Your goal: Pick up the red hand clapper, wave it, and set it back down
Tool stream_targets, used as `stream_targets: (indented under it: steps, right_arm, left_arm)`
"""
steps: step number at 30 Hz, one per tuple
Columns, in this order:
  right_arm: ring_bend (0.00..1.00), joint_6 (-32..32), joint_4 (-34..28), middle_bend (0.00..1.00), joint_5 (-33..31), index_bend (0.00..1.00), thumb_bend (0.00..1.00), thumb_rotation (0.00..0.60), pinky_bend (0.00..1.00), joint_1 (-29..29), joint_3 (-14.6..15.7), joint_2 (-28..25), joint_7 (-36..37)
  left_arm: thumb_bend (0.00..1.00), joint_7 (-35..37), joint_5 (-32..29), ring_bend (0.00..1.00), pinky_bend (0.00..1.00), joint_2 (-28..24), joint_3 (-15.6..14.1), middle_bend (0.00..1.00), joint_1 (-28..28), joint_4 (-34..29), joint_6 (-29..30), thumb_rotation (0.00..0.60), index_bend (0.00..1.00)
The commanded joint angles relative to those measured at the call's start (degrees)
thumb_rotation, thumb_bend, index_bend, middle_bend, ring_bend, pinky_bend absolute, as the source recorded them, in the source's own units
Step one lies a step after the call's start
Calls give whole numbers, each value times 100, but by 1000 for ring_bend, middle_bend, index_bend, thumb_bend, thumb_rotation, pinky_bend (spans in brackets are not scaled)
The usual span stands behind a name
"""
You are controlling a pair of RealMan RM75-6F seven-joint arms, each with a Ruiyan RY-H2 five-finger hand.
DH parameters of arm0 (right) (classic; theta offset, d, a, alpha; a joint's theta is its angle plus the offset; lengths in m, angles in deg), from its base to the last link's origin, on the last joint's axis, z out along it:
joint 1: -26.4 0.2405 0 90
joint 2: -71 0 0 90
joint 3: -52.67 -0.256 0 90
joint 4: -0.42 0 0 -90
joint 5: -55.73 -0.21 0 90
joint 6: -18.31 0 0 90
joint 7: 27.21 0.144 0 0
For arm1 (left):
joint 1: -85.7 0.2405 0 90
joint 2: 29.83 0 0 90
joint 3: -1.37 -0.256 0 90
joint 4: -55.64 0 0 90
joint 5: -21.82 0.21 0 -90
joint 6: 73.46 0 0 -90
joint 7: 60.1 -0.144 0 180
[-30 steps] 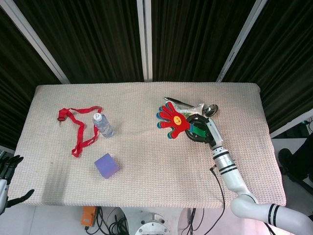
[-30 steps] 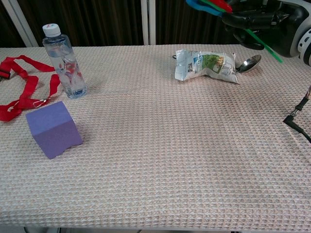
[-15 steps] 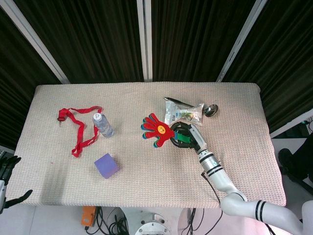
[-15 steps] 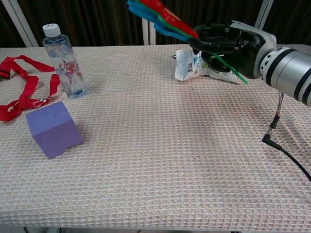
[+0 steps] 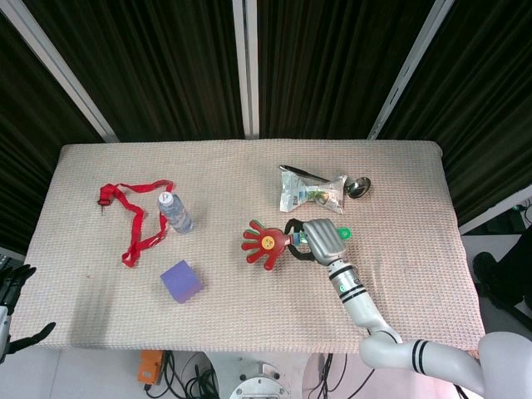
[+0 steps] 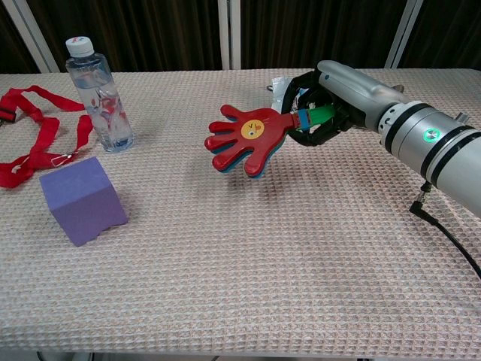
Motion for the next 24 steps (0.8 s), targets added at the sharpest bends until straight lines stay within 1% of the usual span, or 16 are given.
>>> stream_targets:
  steps: [1,4,8,16,18,19,20,21,22,23,24]
  right_arm:
    - [727,2,-103,663,-224,890,504,600,1000,51,-91,215,871]
    - [726,138,85,667,-137,890,462,600,1000,40,-138,458,1226]
    - [724,247,412,668,-86,887,451,600,1000,58,-189,828,1615]
    - [723,77,1038,651,-268,872,432,600,1000,237,-302,1422,1788]
    - [713,53,1170,637,-296,849,418,600,999,279,-337,1544,1810]
    - [696,28,1231,621,-306,819,399,600,992,303,-362,1607,1860]
    - [662,4,1270,589,-297,767,372,600,973,321,-371,1637,1901]
    - [604,-34,1298,542,-275,702,344,600,932,339,-364,1649,1943]
    - [488,-105,1314,459,-238,593,301,600,827,362,-341,1635,1996]
    - [382,-167,1314,391,-202,505,262,600,714,378,-313,1608,2029]
    - [183,-217,1308,247,-162,333,182,600,447,393,-283,1569,2039]
  left_arm:
    - [133,9,-7,0,65,1,0,66,4,3,0,600,102]
    - [133,33,-24,0,64,3,-3,66,8,19,-13,600,102]
    - [133,70,-26,0,65,-5,3,66,12,36,-3,600,102]
    - [133,155,-45,0,65,-27,6,66,32,77,17,600,102]
    - [133,172,-48,0,65,-29,8,66,37,86,25,600,102]
    - [133,186,-50,0,65,-31,10,66,43,92,35,600,102]
    - [132,196,-52,0,64,-32,12,66,48,97,44,600,102]
    - [133,203,-58,0,65,-35,13,66,53,102,50,600,102]
    - [133,212,-65,0,65,-39,12,66,62,110,55,600,102]
    - [132,219,-72,0,65,-41,11,66,68,117,58,600,102]
    - [133,228,-77,0,65,-42,11,66,72,121,60,600,102]
